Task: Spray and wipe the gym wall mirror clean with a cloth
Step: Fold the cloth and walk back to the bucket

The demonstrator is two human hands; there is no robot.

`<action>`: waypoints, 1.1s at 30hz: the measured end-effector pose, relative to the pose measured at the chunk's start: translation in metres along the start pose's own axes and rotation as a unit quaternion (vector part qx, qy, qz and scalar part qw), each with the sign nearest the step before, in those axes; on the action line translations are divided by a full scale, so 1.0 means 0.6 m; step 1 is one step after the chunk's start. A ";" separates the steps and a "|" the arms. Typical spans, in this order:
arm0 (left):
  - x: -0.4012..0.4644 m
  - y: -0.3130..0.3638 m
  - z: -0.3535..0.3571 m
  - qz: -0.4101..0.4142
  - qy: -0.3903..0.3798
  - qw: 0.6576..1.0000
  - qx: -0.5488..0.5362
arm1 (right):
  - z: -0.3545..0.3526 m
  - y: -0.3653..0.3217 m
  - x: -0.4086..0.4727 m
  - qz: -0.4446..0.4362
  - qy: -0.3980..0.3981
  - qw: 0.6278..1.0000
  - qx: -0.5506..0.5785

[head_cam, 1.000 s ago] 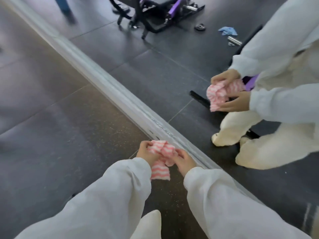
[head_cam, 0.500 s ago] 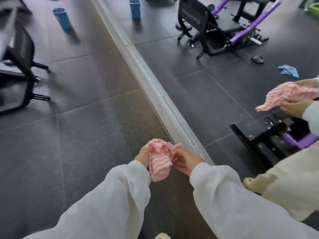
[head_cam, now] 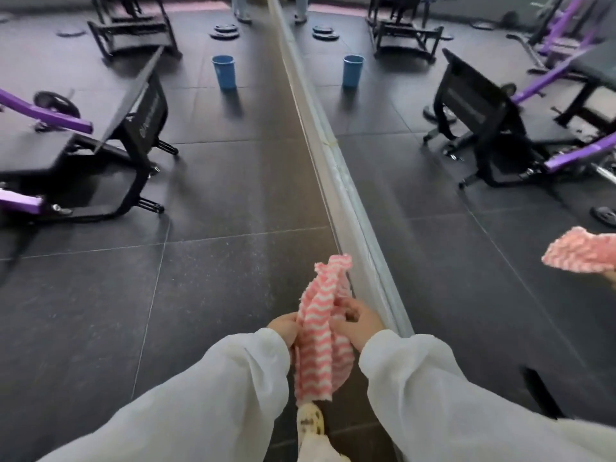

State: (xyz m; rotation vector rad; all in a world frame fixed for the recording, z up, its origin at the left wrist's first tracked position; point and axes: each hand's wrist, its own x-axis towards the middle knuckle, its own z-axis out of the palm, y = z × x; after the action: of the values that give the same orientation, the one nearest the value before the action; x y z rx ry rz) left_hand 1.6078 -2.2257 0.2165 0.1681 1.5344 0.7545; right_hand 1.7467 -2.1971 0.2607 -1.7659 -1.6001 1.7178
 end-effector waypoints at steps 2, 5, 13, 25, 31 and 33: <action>0.032 0.075 -0.010 -0.013 -0.009 0.999 -0.030 | -0.010 -0.071 0.063 -0.006 -0.014 0.999 -0.046; 0.056 0.185 -0.028 0.008 -0.032 0.996 -0.085 | 0.000 -0.164 0.171 -0.033 -0.037 0.986 -0.156; 0.250 0.432 -0.143 0.061 0.037 0.997 -0.026 | 0.044 -0.397 0.408 -0.096 -0.047 0.967 -0.230; 0.529 0.903 -0.352 0.193 0.030 0.980 -0.032 | 0.070 -0.736 0.851 -0.058 0.039 0.988 -0.135; 0.698 1.120 -0.389 0.133 0.113 0.985 -0.007 | 0.064 -0.887 1.074 -0.081 0.037 0.990 -0.113; 0.757 1.196 -0.404 0.128 0.118 0.985 -0.010 | 0.059 -0.943 1.163 -0.095 0.031 0.988 -0.116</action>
State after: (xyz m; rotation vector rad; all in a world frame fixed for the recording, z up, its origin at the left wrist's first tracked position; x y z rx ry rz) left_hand 1.0803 -1.5173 0.2120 0.2718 1.7490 1.0225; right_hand 1.2345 -1.4583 0.2670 -1.6814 -1.9373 1.4264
